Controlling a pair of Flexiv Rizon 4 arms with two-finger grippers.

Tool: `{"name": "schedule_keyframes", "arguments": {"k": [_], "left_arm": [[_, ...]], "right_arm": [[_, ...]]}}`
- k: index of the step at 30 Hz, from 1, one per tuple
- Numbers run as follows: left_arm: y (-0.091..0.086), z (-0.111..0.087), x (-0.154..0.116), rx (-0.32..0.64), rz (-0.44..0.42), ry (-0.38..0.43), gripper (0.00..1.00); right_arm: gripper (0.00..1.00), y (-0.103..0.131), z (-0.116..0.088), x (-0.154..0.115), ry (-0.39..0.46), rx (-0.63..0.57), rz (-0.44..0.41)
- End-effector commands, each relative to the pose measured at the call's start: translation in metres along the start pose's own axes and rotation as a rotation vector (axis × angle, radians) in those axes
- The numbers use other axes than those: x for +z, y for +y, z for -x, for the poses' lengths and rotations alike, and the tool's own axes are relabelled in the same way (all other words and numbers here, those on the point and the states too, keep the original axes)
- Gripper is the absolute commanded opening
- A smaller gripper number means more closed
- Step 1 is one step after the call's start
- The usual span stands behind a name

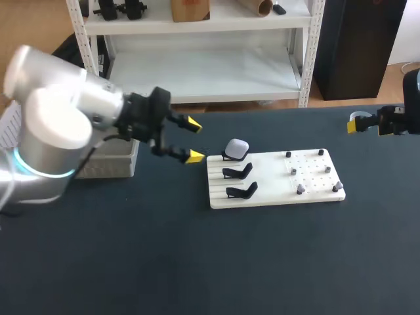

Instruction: Pick up each earbud case from the left stands, insert the matching earbuds, close the lid, and place the case in the box.

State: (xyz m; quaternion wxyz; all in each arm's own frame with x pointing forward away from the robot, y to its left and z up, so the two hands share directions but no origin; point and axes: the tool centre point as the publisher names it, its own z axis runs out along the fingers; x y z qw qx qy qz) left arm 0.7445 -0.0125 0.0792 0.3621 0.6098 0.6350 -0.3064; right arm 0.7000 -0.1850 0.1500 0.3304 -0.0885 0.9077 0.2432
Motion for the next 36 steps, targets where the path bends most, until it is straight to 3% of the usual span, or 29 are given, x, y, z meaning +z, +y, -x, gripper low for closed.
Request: {"name": "schedule_keyframes", "arguments": {"k": [1,6,26,36], "left_arm": [[0.013,-0.003,0.055,-0.029,0.007,-0.021,1.0],[0.021,0.002,0.067,-0.062,0.016,-0.02,1.0],[0.021,0.003,0.067,-0.058,-0.004,-0.023,1.0],[0.022,0.0,0.064,-0.103,-0.002,-0.006,1.0]], "right_arm": [[1.0,0.0,0.0,0.0,0.0,0.0,0.0],[1.0,0.0,0.0,0.0,0.0,0.0,0.0],[1.0,0.0,0.0,0.0,0.0,0.0,0.0],[1.0,0.0,0.0,0.0,0.0,0.0,0.0]]}}
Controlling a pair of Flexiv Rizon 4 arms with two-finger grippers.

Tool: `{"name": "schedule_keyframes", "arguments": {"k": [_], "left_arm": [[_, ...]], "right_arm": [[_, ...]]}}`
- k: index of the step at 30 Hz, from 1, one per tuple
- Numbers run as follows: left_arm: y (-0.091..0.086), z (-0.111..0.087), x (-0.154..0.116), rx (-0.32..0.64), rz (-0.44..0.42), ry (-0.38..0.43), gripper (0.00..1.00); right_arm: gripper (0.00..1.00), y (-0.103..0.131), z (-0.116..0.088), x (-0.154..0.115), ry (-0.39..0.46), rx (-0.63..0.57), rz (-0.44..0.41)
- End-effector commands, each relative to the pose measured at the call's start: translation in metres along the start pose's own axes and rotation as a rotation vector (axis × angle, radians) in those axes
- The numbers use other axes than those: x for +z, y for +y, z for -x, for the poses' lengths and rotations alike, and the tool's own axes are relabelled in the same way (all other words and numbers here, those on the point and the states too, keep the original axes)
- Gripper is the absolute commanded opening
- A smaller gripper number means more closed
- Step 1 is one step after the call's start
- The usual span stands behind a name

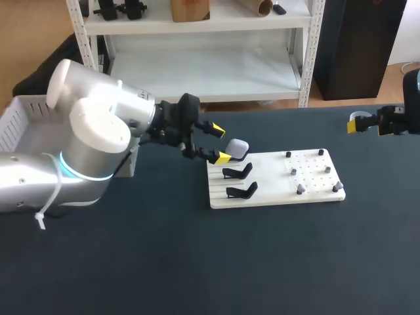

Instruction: Pick up each earbud case from the left stands, insert the matching earbuds, close the lid, and place the case in the box.

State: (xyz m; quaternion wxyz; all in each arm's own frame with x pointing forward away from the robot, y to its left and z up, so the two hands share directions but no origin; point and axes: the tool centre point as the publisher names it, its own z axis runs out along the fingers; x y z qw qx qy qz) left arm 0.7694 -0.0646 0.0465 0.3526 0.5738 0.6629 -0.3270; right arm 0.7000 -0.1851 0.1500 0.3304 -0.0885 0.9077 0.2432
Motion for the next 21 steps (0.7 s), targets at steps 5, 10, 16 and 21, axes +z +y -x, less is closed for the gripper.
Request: {"name": "schedule_keyframes", "arguments": {"k": [5,10,16,21], "left_arm": [[0.004,-0.004,0.005,-0.01,-0.005,0.016,0.9],[0.005,-0.006,0.009,-0.011,-0.012,0.015,0.55],[0.009,-0.008,0.015,-0.024,-0.01,0.01,0.65],[0.011,-0.01,0.022,-0.031,-0.026,0.003,0.6]], "right_arm": [[1.0,0.0,0.0,0.0,0.0,0.0,0.0],[1.0,0.0,0.0,0.0,0.0,0.0,0.0],[1.0,0.0,0.0,0.0,0.0,0.0,0.0],[1.0,0.0,0.0,0.0,0.0,0.0,0.0]]}}
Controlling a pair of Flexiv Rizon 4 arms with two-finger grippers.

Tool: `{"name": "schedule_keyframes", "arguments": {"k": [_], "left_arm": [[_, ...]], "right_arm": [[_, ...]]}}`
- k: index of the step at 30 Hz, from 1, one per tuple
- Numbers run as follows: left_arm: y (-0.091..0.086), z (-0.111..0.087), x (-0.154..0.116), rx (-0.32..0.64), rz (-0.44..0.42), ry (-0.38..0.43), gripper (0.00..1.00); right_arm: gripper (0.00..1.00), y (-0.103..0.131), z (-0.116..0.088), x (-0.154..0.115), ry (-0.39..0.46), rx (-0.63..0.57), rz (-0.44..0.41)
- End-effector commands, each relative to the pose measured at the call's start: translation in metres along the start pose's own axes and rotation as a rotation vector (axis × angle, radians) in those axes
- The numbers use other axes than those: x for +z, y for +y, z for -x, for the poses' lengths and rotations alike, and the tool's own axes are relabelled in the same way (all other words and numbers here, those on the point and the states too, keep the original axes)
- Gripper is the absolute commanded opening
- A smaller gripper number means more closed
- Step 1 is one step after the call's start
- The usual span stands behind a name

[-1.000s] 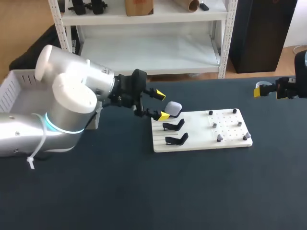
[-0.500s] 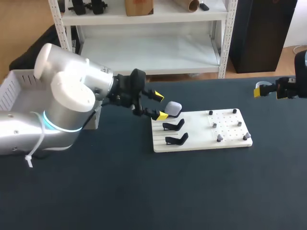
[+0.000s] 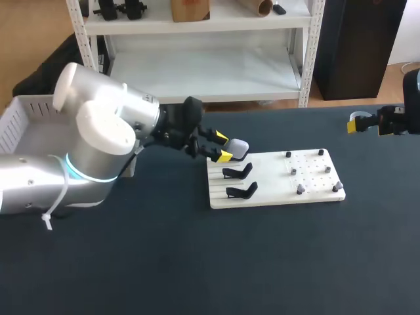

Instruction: Pick up each earbud case from the left stands, insert the matching earbuds, close the lid, and place the case in the box.

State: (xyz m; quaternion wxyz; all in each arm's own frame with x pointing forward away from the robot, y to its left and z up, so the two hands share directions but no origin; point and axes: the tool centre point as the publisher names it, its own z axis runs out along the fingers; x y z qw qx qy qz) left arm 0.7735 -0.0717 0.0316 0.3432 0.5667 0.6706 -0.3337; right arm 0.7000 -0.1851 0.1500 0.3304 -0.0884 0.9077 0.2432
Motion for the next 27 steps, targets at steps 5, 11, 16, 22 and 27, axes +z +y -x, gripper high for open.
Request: {"name": "schedule_keyframes", "arguments": {"k": [5,11,16,22,27], "left_arm": [[0.01,-0.002,0.012,-0.007,-0.026,-0.009,0.59],[0.013,0.0,0.019,-0.002,-0.045,-0.011,0.58],[0.014,-0.002,0.025,-0.006,-0.056,-0.019,0.55],[0.015,-0.004,0.029,-0.012,-0.067,-0.027,0.51],[0.015,-0.005,0.03,-0.013,-0.073,-0.031,0.46]], "right_arm": [[1.0,0.0,0.0,0.0,0.0,0.0,0.0],[1.0,0.0,0.0,0.0,0.0,0.0,0.0],[1.0,0.0,0.0,0.0,0.0,0.0,0.0],[1.0,0.0,0.0,0.0,0.0,0.0,0.0],[1.0,0.0,0.0,0.0,0.0,0.0,0.0]]}}
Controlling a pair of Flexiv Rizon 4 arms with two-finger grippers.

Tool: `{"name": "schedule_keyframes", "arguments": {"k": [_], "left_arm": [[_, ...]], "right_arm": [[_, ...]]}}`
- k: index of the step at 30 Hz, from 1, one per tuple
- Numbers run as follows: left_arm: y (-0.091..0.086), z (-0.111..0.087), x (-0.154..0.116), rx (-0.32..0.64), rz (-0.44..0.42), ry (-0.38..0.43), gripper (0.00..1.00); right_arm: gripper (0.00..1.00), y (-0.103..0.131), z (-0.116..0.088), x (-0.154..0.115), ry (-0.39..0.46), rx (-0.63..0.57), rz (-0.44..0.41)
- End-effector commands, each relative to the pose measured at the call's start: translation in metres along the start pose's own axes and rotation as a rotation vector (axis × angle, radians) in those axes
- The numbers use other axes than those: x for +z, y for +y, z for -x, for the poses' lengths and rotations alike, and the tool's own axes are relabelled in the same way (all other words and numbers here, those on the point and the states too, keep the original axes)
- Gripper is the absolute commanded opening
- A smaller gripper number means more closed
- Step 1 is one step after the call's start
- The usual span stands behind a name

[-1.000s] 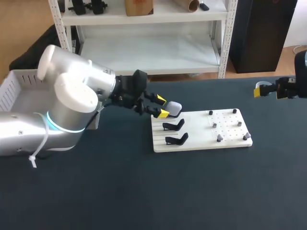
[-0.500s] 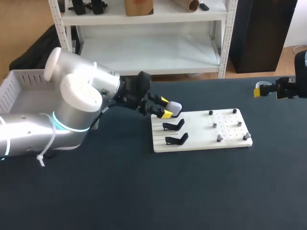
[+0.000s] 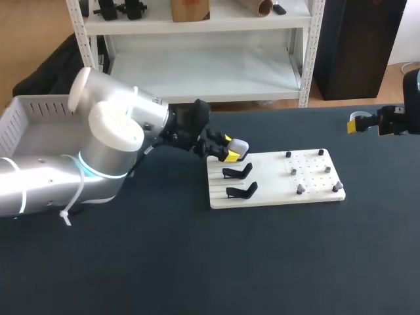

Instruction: Pick up each earbud case from the left stands, insert the matching earbuds, close the lid, and place the case in the box.

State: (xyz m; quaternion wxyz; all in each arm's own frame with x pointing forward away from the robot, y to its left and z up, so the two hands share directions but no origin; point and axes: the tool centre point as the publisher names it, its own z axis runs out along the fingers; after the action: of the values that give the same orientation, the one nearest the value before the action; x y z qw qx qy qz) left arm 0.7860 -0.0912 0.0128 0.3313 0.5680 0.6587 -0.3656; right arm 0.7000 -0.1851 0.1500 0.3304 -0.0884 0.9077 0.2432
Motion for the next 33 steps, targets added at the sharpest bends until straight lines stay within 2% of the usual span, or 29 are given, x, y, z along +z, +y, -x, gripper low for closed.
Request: {"name": "schedule_keyframes", "arguments": {"k": [1,3,5,6,7,8,18,25,28,33], "left_arm": [[0.004,-0.001,0.002,0.002,-0.009,-0.005,0.43],[0.004,-0.001,0.002,0.002,-0.011,-0.007,0.38],[0.003,-0.001,0.002,0.004,-0.012,-0.01,0.26],[0.003,0.0,0.001,0.005,-0.013,-0.013,0.16],[0.002,0.0,0.0,0.005,-0.013,-0.015,0.02],[0.001,0.0,-0.001,0.006,-0.012,-0.017,0.0],[-0.01,0.011,-0.01,0.021,-0.021,-0.046,0.0],[-0.026,0.04,-0.033,0.07,0.003,-0.056,0.0],[-0.034,0.054,-0.041,0.077,0.015,-0.036,0.0],[-0.044,0.066,-0.048,0.07,0.019,-0.026,0.0]], "right_arm": [[1.0,0.0,0.0,0.0,0.0,0.0,0.0],[1.0,0.0,0.0,0.0,0.0,0.0,0.0],[1.0,0.0,0.0,0.0,0.0,0.0,0.0],[1.0,0.0,0.0,0.0,0.0,0.0,0.0],[1.0,0.0,0.0,0.0,0.0,0.0,0.0],[1.0,0.0,0.0,0.0,0.0,0.0,0.0],[1.0,0.0,0.0,0.0,0.0,0.0,0.0],[1.0,0.0,0.0,0.0,0.0,0.0,0.0],[1.0,0.0,0.0,0.0,0.0,0.0,0.0],[1.0,0.0,0.0,0.0,0.0,0.0,0.0]]}}
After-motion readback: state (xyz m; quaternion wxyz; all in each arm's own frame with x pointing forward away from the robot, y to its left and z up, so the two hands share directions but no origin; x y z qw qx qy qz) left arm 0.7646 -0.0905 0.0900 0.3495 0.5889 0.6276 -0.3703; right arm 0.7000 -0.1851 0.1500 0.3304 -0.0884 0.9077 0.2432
